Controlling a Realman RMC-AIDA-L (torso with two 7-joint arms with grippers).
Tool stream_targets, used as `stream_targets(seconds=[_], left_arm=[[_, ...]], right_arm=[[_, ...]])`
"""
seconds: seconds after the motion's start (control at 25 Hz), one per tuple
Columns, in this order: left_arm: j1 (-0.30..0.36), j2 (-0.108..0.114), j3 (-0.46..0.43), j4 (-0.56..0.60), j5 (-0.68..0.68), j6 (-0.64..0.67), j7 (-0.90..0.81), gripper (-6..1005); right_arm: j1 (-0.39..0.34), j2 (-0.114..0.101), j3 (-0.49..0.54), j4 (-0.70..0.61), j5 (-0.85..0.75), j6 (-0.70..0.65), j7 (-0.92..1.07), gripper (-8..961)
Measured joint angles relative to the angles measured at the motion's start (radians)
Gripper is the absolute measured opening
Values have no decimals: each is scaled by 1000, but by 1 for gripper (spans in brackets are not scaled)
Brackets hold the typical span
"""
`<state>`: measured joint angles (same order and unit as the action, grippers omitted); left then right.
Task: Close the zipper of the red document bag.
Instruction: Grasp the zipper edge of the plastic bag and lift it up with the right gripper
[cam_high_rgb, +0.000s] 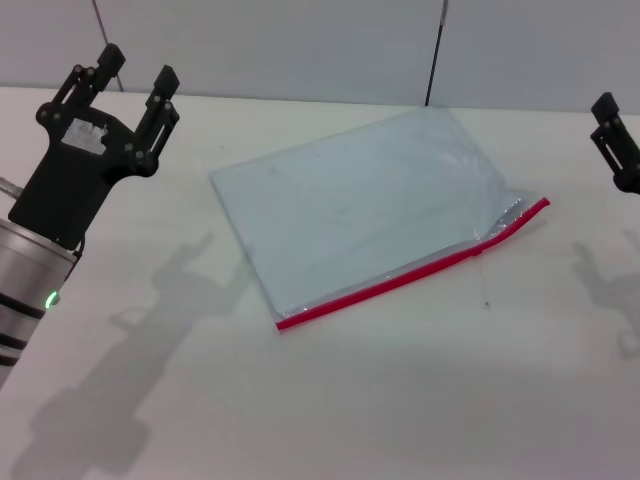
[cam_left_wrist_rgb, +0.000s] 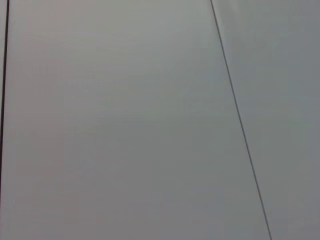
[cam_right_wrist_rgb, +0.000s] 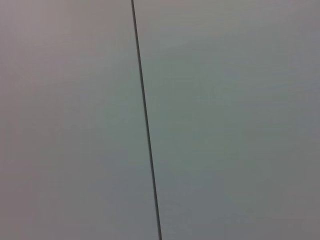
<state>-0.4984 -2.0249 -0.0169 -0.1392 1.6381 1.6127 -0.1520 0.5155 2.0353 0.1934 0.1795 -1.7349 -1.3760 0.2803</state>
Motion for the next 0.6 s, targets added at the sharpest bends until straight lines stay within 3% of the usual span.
stream_targets(seconds=[0.28,0.6], left_arm=[[-1,1,0,0,0,0,0,588],[0,3,0,0,0,-2,0,587]], right_arm=[[5,0,0,-3,0,33,14,762],[60,-5,-29,-26,-1,213,121,762]])
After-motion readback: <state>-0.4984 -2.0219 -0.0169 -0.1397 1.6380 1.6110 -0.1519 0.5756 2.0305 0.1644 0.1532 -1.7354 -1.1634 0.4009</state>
